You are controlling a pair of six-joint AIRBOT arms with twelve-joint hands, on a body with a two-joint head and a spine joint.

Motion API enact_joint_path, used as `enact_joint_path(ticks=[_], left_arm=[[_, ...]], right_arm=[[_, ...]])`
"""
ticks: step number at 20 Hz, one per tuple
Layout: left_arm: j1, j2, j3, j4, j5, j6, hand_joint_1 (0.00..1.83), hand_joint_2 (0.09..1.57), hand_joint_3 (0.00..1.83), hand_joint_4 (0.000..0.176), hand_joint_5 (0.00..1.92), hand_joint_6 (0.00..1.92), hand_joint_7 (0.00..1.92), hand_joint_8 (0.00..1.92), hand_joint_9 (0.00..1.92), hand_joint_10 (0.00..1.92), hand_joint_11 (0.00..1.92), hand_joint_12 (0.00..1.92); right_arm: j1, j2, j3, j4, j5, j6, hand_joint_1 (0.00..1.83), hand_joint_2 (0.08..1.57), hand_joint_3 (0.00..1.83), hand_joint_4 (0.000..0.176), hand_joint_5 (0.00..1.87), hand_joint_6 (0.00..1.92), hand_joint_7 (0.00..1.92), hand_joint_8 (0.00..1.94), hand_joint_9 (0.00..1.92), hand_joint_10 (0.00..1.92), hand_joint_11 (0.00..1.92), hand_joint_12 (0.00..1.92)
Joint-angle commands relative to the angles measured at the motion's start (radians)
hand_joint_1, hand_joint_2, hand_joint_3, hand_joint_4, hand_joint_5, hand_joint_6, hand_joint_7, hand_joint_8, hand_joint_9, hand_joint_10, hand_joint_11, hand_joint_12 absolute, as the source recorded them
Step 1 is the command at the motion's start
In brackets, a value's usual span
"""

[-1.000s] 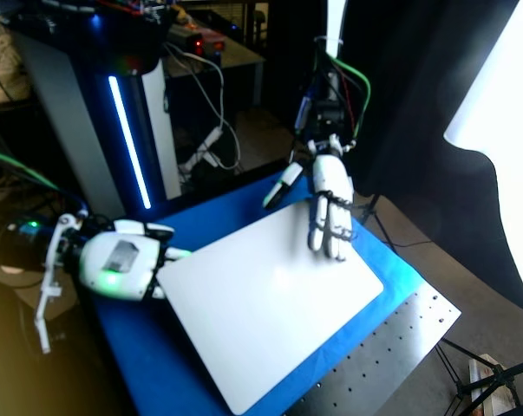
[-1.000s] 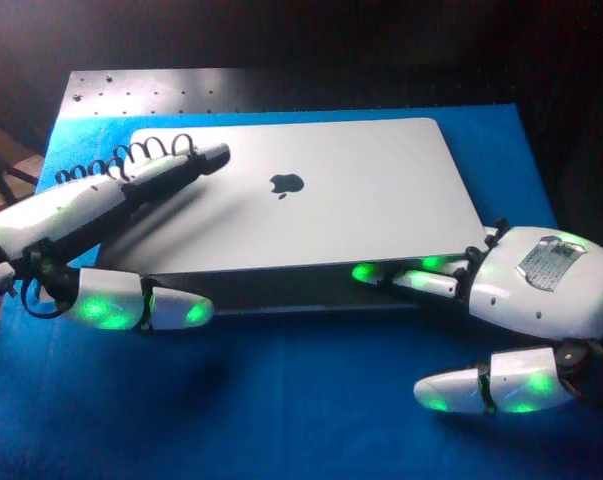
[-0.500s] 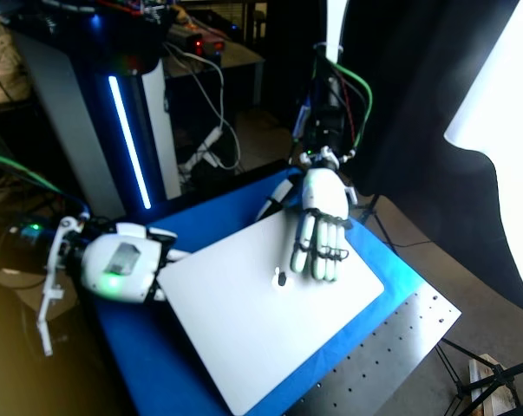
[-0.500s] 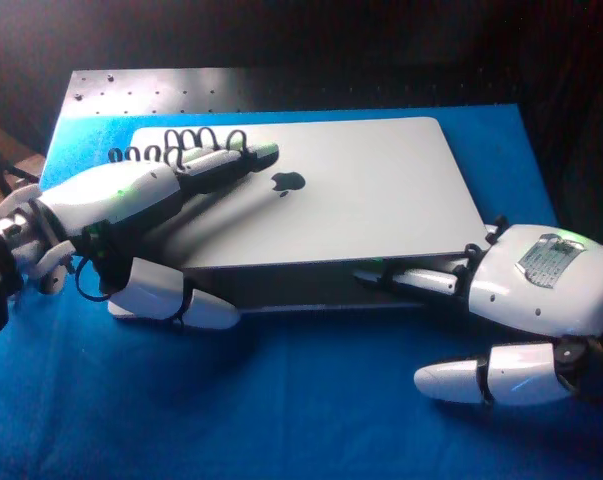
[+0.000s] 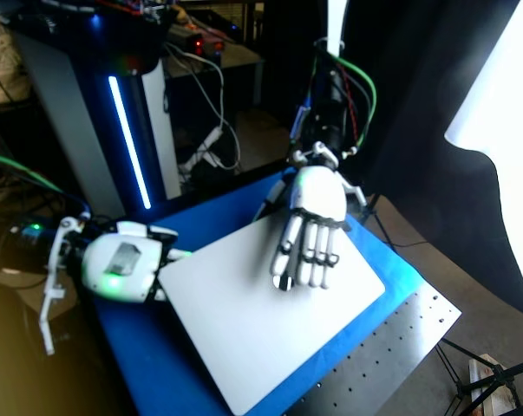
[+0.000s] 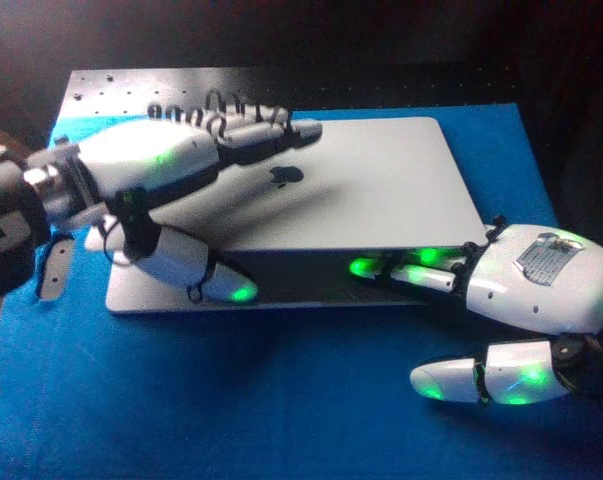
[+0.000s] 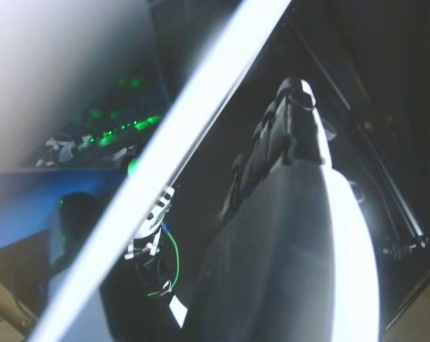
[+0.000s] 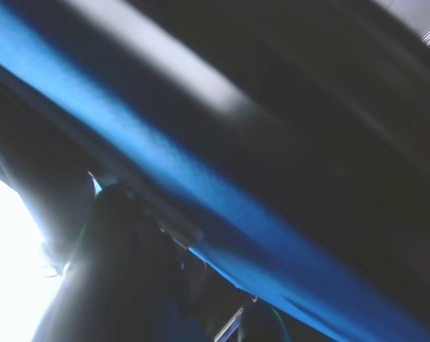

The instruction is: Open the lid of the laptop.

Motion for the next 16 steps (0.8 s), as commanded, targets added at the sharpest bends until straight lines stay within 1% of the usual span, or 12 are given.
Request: enact_joint_path(ticks=[1, 4, 5, 7, 8, 10, 12, 16], left_arm=[[-0.032, 0.004, 0.012, -0.034, -0.131, 0.002, 0.91, 0.92, 0.01, 0.176, 0.0, 0.0, 0.0, 0.0, 0.0, 0.0, 0.0, 0.0], [-0.068, 0.007, 0.029, -0.034, -0.13, 0.002, 0.88, 0.95, 0.01, 0.176, 0.0, 0.0, 0.0, 0.0, 0.0, 0.0, 0.0, 0.0], [-0.073, 0.008, 0.033, -0.04, -0.134, 0.002, 0.85, 0.97, 0.01, 0.176, 0.0, 0.0, 0.0, 0.0, 0.0, 0.0, 0.0, 0.0], [-0.079, 0.008, 0.036, -0.047, -0.14, 0.002, 0.88, 0.96, 0.01, 0.176, 0.0, 0.0, 0.0, 0.0, 0.0, 0.0, 0.0, 0.0], [-0.082, 0.008, 0.036, -0.052, -0.147, 0.002, 0.86, 0.97, 0.01, 0.176, 0.0, 0.0, 0.0, 0.0, 0.0, 0.0, 0.0, 0.0], [-0.085, 0.006, 0.037, -0.067, -0.165, 0.002, 0.89, 0.96, 0.0, 0.176, 0.0, 0.0, 0.0, 0.0, 0.0, 0.0, 0.0, 0.0], [-0.087, 0.003, 0.039, -0.081, -0.183, 0.002, 0.85, 0.98, 0.01, 0.176, 0.0, 0.0, 0.0, 0.0, 0.0, 0.0, 0.0, 0.0], [-0.115, -0.001, 0.05, -0.081, -0.179, 0.007, 0.83, 0.99, 0.0, 0.176, 0.0, 0.0, 0.0, 0.0, 0.0, 0.0, 0.0, 0.0]], right_arm=[[0.008, -0.012, -0.001, -0.001, 0.056, 0.013, 0.0, 1.23, 0.0, 0.0, 0.0, 0.0, 0.0, 0.0, 0.0, 0.0, 0.0, 0.0], [0.008, -0.013, -0.005, -0.01, 0.054, 0.015, 0.0, 1.23, 0.0, 0.0, 0.0, 0.0, 0.0, 0.0, 0.0, 0.0, 0.0, 0.0], [0.006, -0.013, -0.007, -0.012, 0.054, 0.015, 0.0, 1.23, 0.0, 0.0, 0.0, 0.0, 0.0, 0.0, 0.0, 0.0, 0.0, 0.0], [0.004, -0.013, -0.008, -0.018, 0.052, 0.015, 0.0, 1.24, 0.0, 0.0, 0.0, 0.0, 0.0, 0.0, 0.0, 0.0, 0.0, 0.0], [0.003, -0.013, -0.009, -0.02, 0.05, 0.015, 0.0, 1.24, 0.0, 0.0, 0.0, 0.0, 0.0, 0.0, 0.0, 0.0, 0.0, 0.0], [0.003, -0.013, -0.01, -0.024, 0.046, 0.015, 0.0, 1.23, 0.0, 0.0, 0.0, 0.0, 0.0, 0.0, 0.0, 0.0, 0.0, 0.0], [0.003, -0.013, -0.01, -0.033, 0.04, 0.016, 0.0, 1.22, 0.0, 0.0, 0.0, 0.0, 0.0, 0.0, 0.0, 0.0, 0.0, 0.0], [0.003, -0.016, -0.011, -0.058, 0.024, 0.017, 0.0, 1.23, 0.0, 0.0, 0.0, 0.0, 0.0, 0.0, 0.0, 0.0, 0.0, 0.0]])
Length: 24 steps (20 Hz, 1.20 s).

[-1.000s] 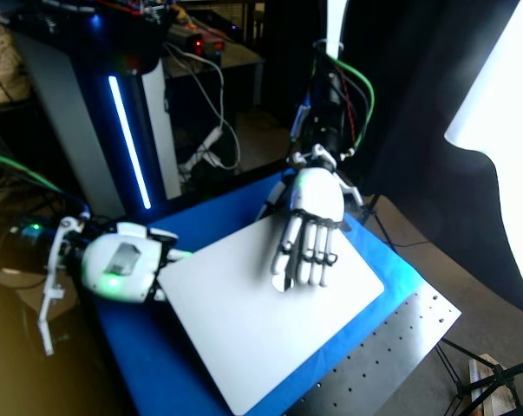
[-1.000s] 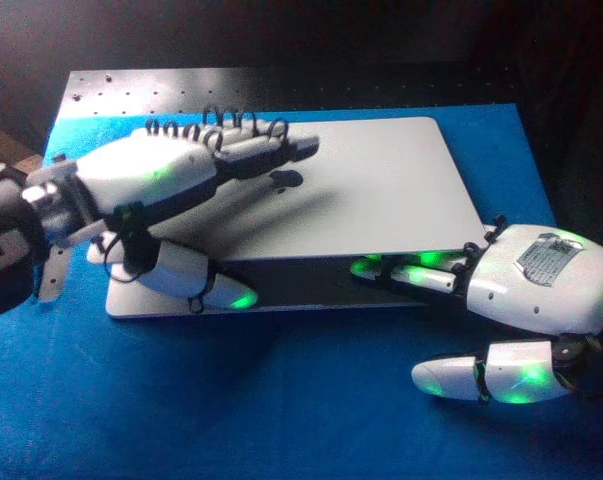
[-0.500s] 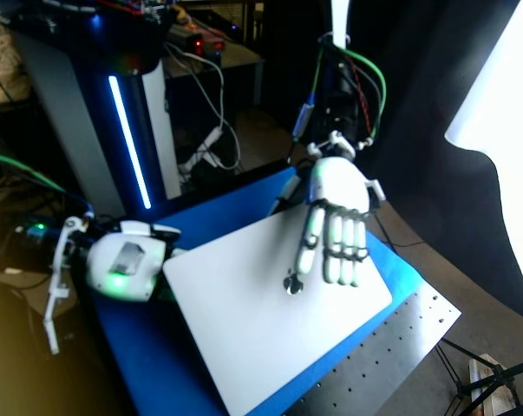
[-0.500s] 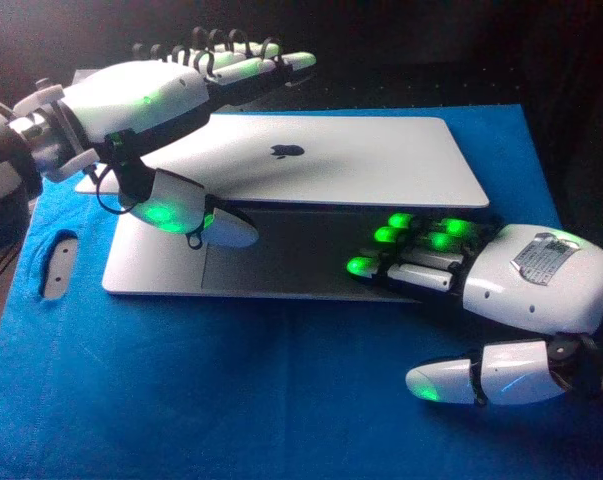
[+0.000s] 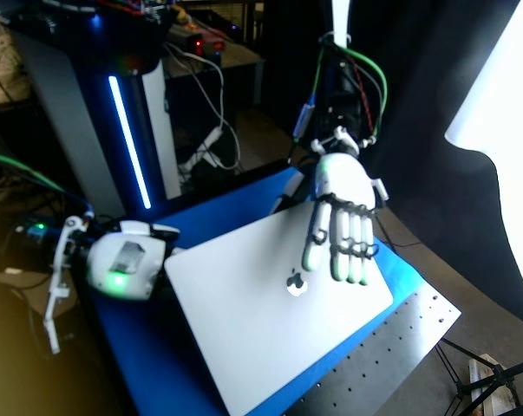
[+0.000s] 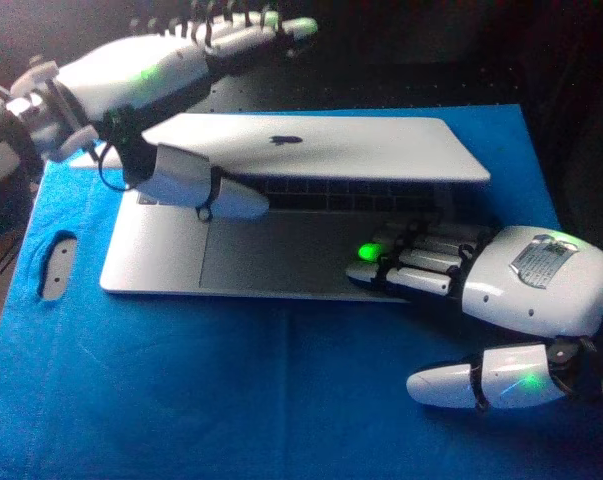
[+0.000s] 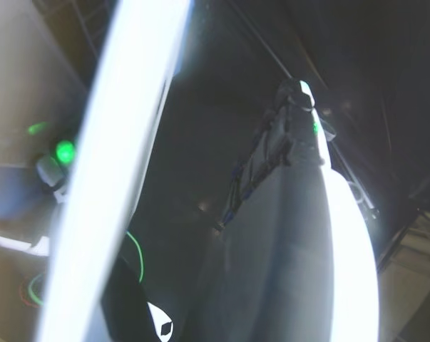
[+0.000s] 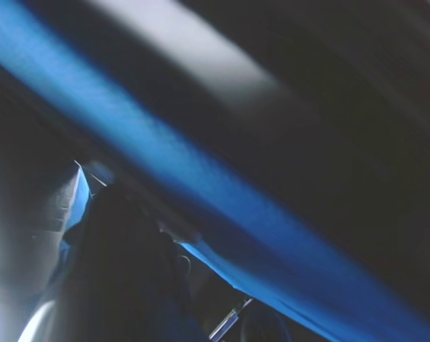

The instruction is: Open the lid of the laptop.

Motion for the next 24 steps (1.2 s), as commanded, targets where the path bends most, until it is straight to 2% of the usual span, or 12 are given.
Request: enact_joint_path(ticks=[1, 4, 9, 11, 14, 15, 17, 21, 24], left_arm=[[-0.028, -0.005, 0.012, -0.038, -0.131, 0.006, 0.81, 0.99, 0.0, 0.176, 0.0, 0.0, 0.0, 0.0, 0.0, 0.0, 0.0, 0.0], [-0.09, -0.032, 0.054, -0.037, -0.088, 0.021, 0.86, 0.98, 0.0, 0.176, 0.0, 0.0, 0.0, 0.0, 0.0, 0.0, 0.0, 0.0], [-0.171, -0.092, 0.132, -0.087, -0.037, 0.058, 0.75, 0.98, 0.0, 0.176, 0.0, 0.0, 0.0, 0.0, 0.0, 0.0, 0.0, 0.0], [-0.187, -0.108, 0.158, -0.11, -0.028, 0.063, 0.78, 0.97, 0.0, 0.176, 0.0, 0.0, 0.0, 0.0, 0.0, 0.0, 0.0, 0.0], [-0.248, -0.141, 0.204, -0.159, 0.048, 0.161, 0.84, 0.95, 0.0, 0.176, 0.0, 0.0, 0.0, 0.0, 0.0, 0.0, 0.0, 0.0], [-0.27, -0.164, 0.238, -0.179, 0.089, 0.19, 0.84, 0.95, 0.0, 0.176, 0.0, 0.0, 0.0, 0.0, 0.0, 0.0, 0.0, 0.0], [-0.297, -0.201, 0.305, -0.202, 0.139, 0.19, 0.81, 0.93, 0.0, 0.176, 0.0, 0.0, 0.0, 0.0, 0.0, 0.0, 0.0, 0.0], [-0.343, -0.22, 0.382, -0.227, 0.196, 0.191, 0.87, 0.97, 0.01, 0.176, 0.0, 0.0, 0.0, 0.0, 0.0, 0.0, 0.0, 0.0], [-0.383, -0.263, 0.468, -0.242, 0.243, 0.191, 0.79, 0.98, 0.01, 0.176, 0.0, 0.0, 0.0, 0.0, 0.0, 0.0, 0.0, 0.0]], right_arm=[[0.003, -0.011, -0.01, -0.024, 0.032, 0.016, 0.0, 1.23, 0.0, 0.0, 0.0, 0.0, 0.0, 0.0, 0.0, 0.0, 0.0, 0.0], [0.003, -0.011, -0.01, -0.027, 0.032, 0.017, 0.0, 1.23, 0.0, 0.0, 0.0, 0.0, 0.0, 0.0, 0.0, 0.0, 0.0, 0.0], [0.003, -0.016, -0.01, -0.034, 0.032, 0.017, 0.0, 1.24, 0.0, 0.0, 0.0, 0.0, 0.0, 0.0, 0.0, 0.0, 0.0, 0.0], [0.004, -0.016, -0.01, -0.039, 0.032, 0.017, 0.0, 1.24, 0.0, 0.0, 0.0, 0.0, 0.0, 0.0, 0.0, 0.0, 0.0, 0.0], [0.004, -0.016, -0.01, -0.043, 0.032, 0.017, 0.0, 1.26, 0.01, 0.0, 0.0, 0.0, 0.0, 0.0, 0.0, 0.0, 0.0, 0.0], [0.004, -0.017, -0.009, -0.046, 0.032, 0.017, 0.0, 1.26, 0.01, 0.0, 0.0, 0.0, 0.0, 0.0, 0.0, 0.0, 0.0, 0.0], [0.004, -0.019, -0.009, -0.051, 0.032, 0.017, 0.0, 1.26, 0.01, 0.0, 0.0, 0.0, 0.0, 0.0, 0.0, 0.0, 0.0, 0.0], [0.005, -0.021, -0.009, -0.065, 0.032, 0.017, 0.0, 1.25, 0.0, 0.0, 0.0, 0.0, 0.0, 0.0, 0.0, 0.0, 0.0, 0.0], [0.005, -0.022, -0.009, -0.065, 0.032, 0.017, 0.0, 1.24, 0.0, 0.0, 0.0, 0.0, 0.0, 0.0, 0.0, 0.0, 0.0, 0.0]])
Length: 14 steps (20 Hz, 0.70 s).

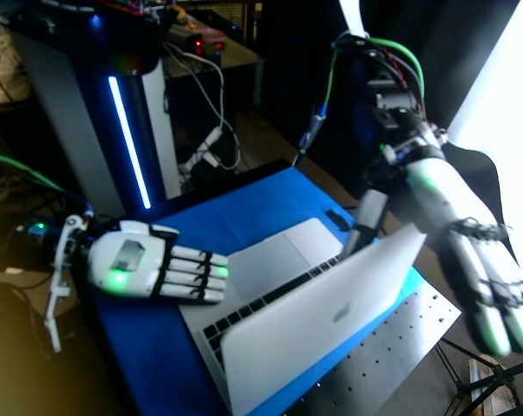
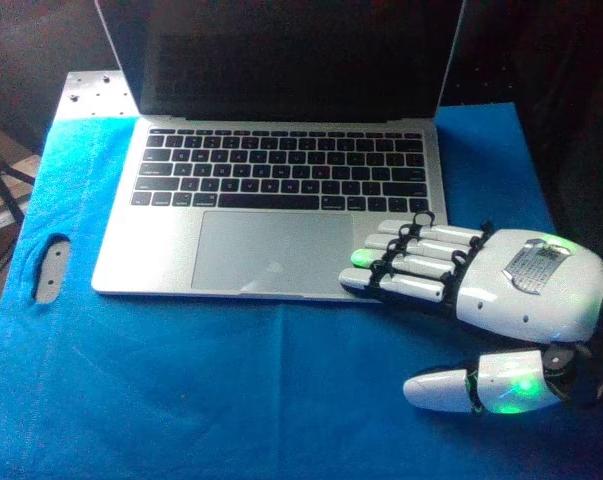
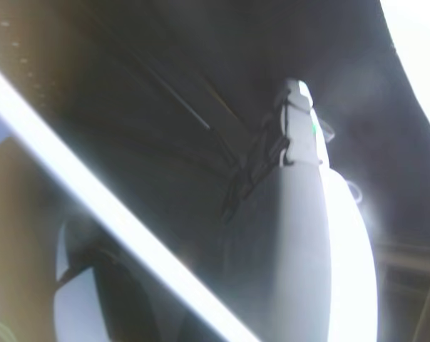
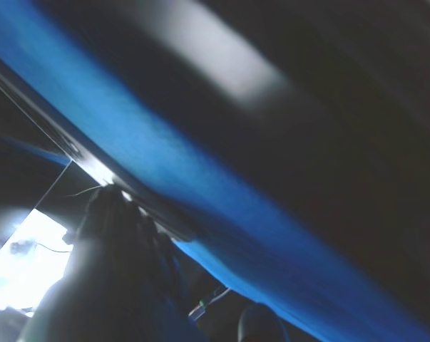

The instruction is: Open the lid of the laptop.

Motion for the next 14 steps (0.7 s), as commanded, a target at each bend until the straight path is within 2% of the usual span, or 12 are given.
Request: enact_joint_path(ticks=[1, 5, 8, 12, 13, 14], left_arm=[[-0.036, 0.0, 0.041, -0.021, -0.104, 0.006, 0.79, 0.98, 0.01, 0.176, 0.0, 0.0, 0.0, 0.0, 0.0, 0.0, 0.0, 0.0], [-0.091, -0.045, 0.125, -0.021, -0.02, 0.069, 0.77, 1.01, 0.01, 0.176, 0.0, 0.0, 0.0, 0.0, 0.0, 0.0, 0.0, 0.0], [-0.114, -0.091, 0.216, -0.034, 0.023, 0.07, 0.75, 1.02, 0.0, 0.176, 0.0, 0.0, 0.0, 0.0, 0.0, 0.0, 0.0, 0.0], [-0.121, -0.117, 0.302, -0.036, 0.062, 0.07, 0.7, 1.04, 0.01, 0.176, 0.0, 0.0, 0.0, 0.0, 0.0, 0.0, 0.0, 0.0], [-0.122, -0.119, 0.315, -0.056, 0.063, 0.084, 0.7, 1.04, 0.0, 0.176, 0.0, 0.0, 0.0, 0.0, 0.0, 0.0, 0.0, 0.0], [-0.122, -0.116, 0.319, -0.144, 0.063, 0.161, 0.7, 1.03, 0.0, 0.176, 0.0, 0.0, 0.0, 0.0, 0.0, 0.0, 0.0, 0.0]], right_arm=[[0.001, -0.016, -0.01, -0.03, 0.035, 0.017, 0.0, 1.23, 0.0, 0.0, 0.0, 0.0, 0.0, 0.0, 0.0, 0.0, 0.0, 0.0], [0.003, -0.018, -0.008, -0.037, 0.035, 0.017, 0.0, 1.23, 0.0, 0.0, 0.0, 0.0, 0.0, 0.0, 0.0, 0.0, 0.0, 0.0], [0.005, -0.022, -0.005, -0.041, 0.035, 0.017, 0.0, 1.22, 0.0, 0.0, 0.0, 0.0, 0.0, 0.0, 0.0, 0.0, 0.0, 0.0], [0.012, -0.046, 0.007, -0.05, 0.035, 0.017, 0.0, 1.23, 0.0, 0.0, 0.0, 0.0, 0.0, 0.0, 0.0, 0.0, 0.0, 0.0], [0.013, -0.049, 0.008, -0.051, 0.035, 0.017, 0.0, 1.24, 0.0, 0.0, 0.0, 0.0, 0.0, 0.0, 0.0, 0.0, 0.0, 0.0], [0.014, -0.051, 0.009, -0.051, 0.035, 0.017, 0.0, 1.24, 0.0, 0.0, 0.0, 0.0, 0.0, 0.0, 0.0, 0.0, 0.0, 0.0]])
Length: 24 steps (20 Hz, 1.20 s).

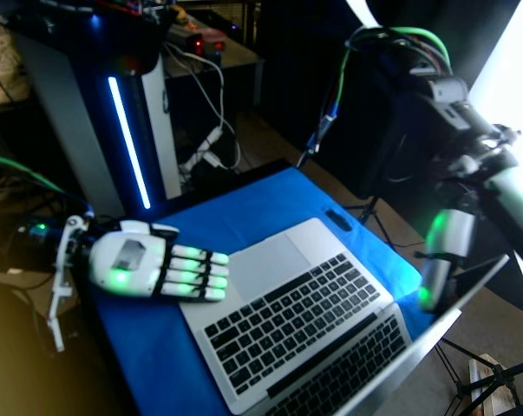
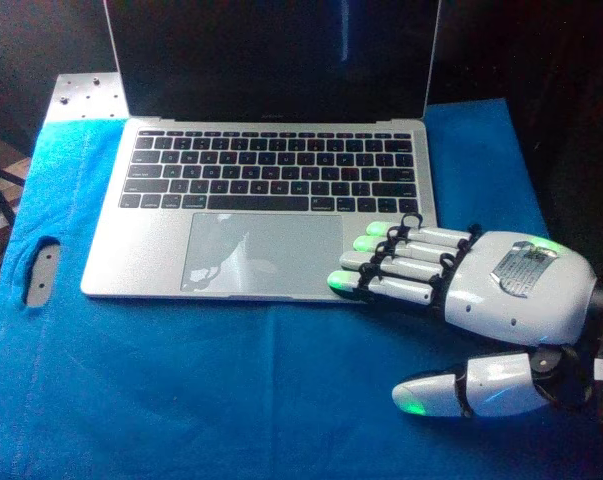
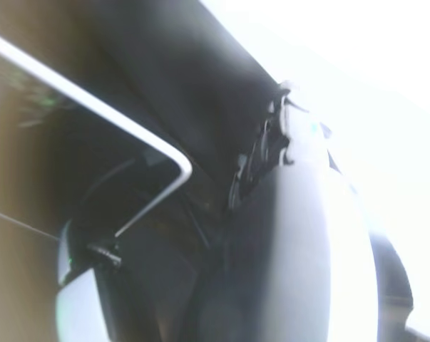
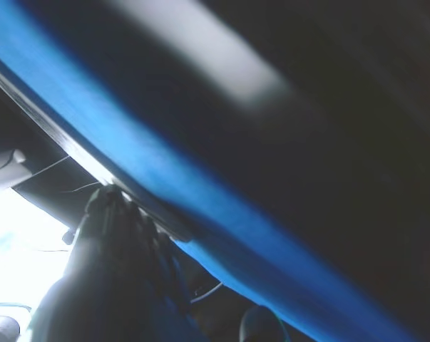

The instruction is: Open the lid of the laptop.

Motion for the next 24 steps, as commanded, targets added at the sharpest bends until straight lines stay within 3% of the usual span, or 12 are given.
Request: enact_joint_path(ticks=[1, 4, 7, 8, 9, 11, 17, 19, 20, 21, 23, 24], left_arm=[[-0.021, 0.013, 0.013, -0.042, -0.133, 0.04, 0.71, 1.03, 0.0, 0.176, 0.0, 0.0, 0.0, 0.0, 0.0, 0.0, 0.0, 0.0], [0.004, 0.042, -0.029, -0.071, -0.16, 0.041, 0.8, 0.99, 0.0, 0.176, 0.0, 0.0, 0.0, 0.0, 0.0, 0.0, 0.0, 0.0], [0.066, 0.131, -0.191, -0.065, -0.295, 0.022, 0.73, 0.99, 0.0, 0.176, 0.0, 0.0, 0.0, 0.0, 0.0, 0.0, 0.0, 0.0], [0.092, 0.164, -0.246, -0.053, -0.362, -0.005, 0.68, 0.98, 0.0, 0.176, 0.0, 0.0, 0.0, 0.0, 0.0, 0.0, 0.0, 0.0], [0.123, 0.194, -0.291, -0.019, -0.437, -0.089, 0.68, 0.97, 0.0, 0.176, 0.0, 0.0, 0.0, 0.0, 0.0, 0.0, 0.0, 0.0], [0.194, 0.242, -0.356, 0.069, -0.586, -0.279, 0.58, 0.92, 0.0, 0.176, 0.0, 0.0, 0.0, 0.0, 0.0, 0.0, 0.0, 0.0], [0.347, 0.429, -0.623, 0.117, -0.908, -0.309, 0.73, 0.92, 0.0, 0.176, 0.0, 0.0, 0.0, 0.0, 0.0, 0.0, 0.0, 0.0], [0.453, 0.512, -0.722, 0.064, -1.055, -0.31, 0.71, 0.94, 0.01, 0.176, 0.0, 0.0, 0.0, 0.0, 0.0, 0.0, 0.0, 0.0], [0.532, 0.552, -0.776, 0.026, -1.156, -0.32, 0.7, 0.94, 0.01, 0.133, 0.0, 0.0, 0.0, 0.0, 0.0, 0.0, 0.0, 0.0], [0.61, 0.576, -0.815, -0.003, -1.243, -0.35, 0.71, 0.94, 0.0, 0.174, 0.0, 0.0, 0.0, 0.0, 0.0, 0.0, 0.0, 0.0], [0.744, 0.583, -0.847, -0.041, -1.385, -0.459, 0.73, 0.92, 0.0, 0.176, 0.0, 0.0, 0.0, 0.0, 0.0, 0.0, 0.0, 0.0], [0.814, 0.575, -0.86, -0.058, -1.454, -0.521, 0.65, 0.91, 0.0, 0.174, 0.0, 0.0, 0.0, 0.0, 0.0, 0.0, 0.0, 0.0]], right_arm=[[0.008, -0.023, -0.005, -0.037, 0.028, 0.017, 0.0, 1.24, 0.0, 0.0, 0.0, 0.0, 0.0, 0.0, 0.0, 0.0, 0.0, 0.0], [0.012, -0.023, -0.005, -0.029, 0.028, 0.017, 0.0, 1.24, 0.0, 0.0, 0.0, 0.0, 0.0, 0.0, 0.0, 0.0, 0.0, 0.0], [0.012, -0.019, -0.006, -0.002, 0.062, 0.026, 0.0, 1.22, 0.0, 0.0, 0.0, 0.0, 0.0, 0.0, 0.0, 0.0, 0.0, 0.0], [0.011, -0.018, -0.006, 0.007, 0.08, 0.032, 0.0, 1.22, 0.0, 0.0, 0.0, 0.0, 0.0, 0.0, 0.0, 0.0, 0.0, 0.0], [0.011, -0.006, -0.006, 0.02, 0.107, 0.045, 0.0, 1.22, 0.0, 0.0, 0.0, 0.0, 0.0, 0.0, 0.0, 0.0, 0.0, 0.0], [0.011, 0.028, -0.006, 0.049, 0.187, 0.09, 0.0, 1.23, 0.0, 0.0, 0.0, 0.0, 0.0, 0.0, 0.0, 0.0, 0.0, 0.0], [0.011, 0.12, -0.032, 0.244, 0.53, 0.098, 0.0, 1.16, 0.0, 0.006, 0.0, 0.0, 0.0, 0.0, 0.0, 0.0, 0.0, 0.0], [0.008, 0.15, -0.044, 0.316, 0.631, 0.098, 0.0, 1.16, 0.0, 0.0, 0.0, 0.0, 0.0, 0.0, 0.0, 0.0, 0.0, 0.0], [0.001, 0.171, -0.053, 0.366, 0.692, 0.082, 0.0, 1.12, 0.0, 0.0, 0.01, 0.0, 0.0, 0.0, 0.0, 0.0, 0.0, 0.0], [-0.013, 0.178, -0.06, 0.412, 0.743, 0.06, 0.0, 1.04, 0.0, 0.0, 0.0, 0.0, 0.0, 0.0, 0.0, 0.0, 0.0, 0.0], [-0.052, 0.19, -0.074, 0.501, 0.865, 0.04, 0.11, 0.98, 0.0, 0.0, 0.01, 0.0, 0.0, 0.0, 0.0, 0.0, 0.0, 0.0], [-0.076, 0.193, -0.082, 0.55, 0.946, 0.04, 0.11, 1.0, 0.0, 0.0, 0.0, 0.0, 0.0, 0.0, 0.0, 0.0, 0.0, 0.0]])
